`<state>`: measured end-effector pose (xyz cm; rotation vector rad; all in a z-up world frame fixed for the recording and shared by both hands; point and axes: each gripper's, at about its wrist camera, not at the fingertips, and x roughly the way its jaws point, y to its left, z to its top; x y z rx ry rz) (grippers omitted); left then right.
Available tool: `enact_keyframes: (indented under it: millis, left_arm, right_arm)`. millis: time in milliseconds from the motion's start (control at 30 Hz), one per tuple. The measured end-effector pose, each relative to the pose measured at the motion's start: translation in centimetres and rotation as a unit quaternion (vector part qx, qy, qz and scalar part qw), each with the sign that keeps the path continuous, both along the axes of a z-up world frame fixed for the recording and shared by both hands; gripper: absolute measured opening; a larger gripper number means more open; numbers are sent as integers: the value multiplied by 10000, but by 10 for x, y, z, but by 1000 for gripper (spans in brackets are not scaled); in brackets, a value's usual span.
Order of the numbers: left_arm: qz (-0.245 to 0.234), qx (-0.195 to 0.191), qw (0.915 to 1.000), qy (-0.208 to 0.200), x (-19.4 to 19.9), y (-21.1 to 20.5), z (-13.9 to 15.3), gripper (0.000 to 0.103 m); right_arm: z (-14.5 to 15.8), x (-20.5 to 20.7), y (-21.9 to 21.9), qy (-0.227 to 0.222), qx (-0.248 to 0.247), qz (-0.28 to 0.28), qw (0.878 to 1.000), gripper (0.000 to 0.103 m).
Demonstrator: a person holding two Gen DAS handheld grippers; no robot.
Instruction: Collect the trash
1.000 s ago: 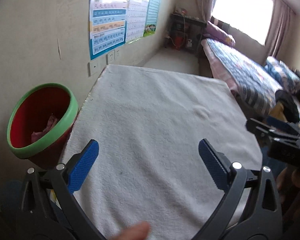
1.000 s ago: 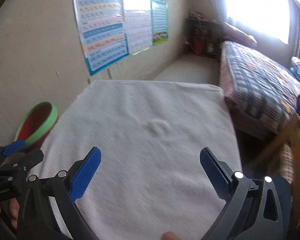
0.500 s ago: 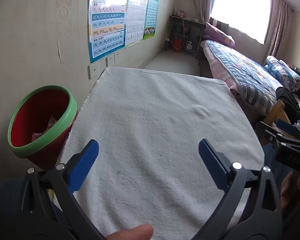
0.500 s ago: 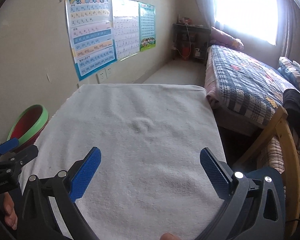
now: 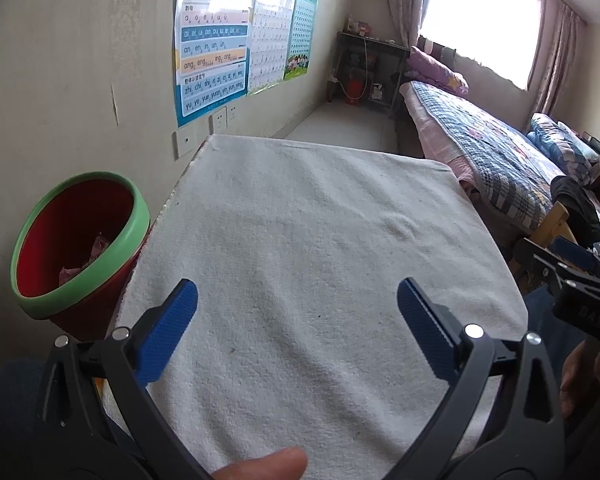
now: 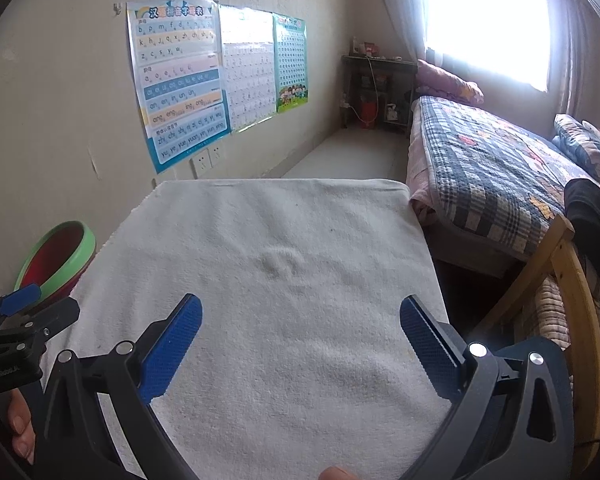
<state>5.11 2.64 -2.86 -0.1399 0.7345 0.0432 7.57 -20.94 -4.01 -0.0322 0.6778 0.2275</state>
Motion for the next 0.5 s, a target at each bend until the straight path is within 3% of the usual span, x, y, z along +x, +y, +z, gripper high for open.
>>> enact_keyframes:
  millis: [500]
  left_arm:
    - [-18, 25, 10000, -3, 1, -1, -1, 98]
  right_arm:
    - [-3, 0, 2, 31, -104, -3, 9999, 96]
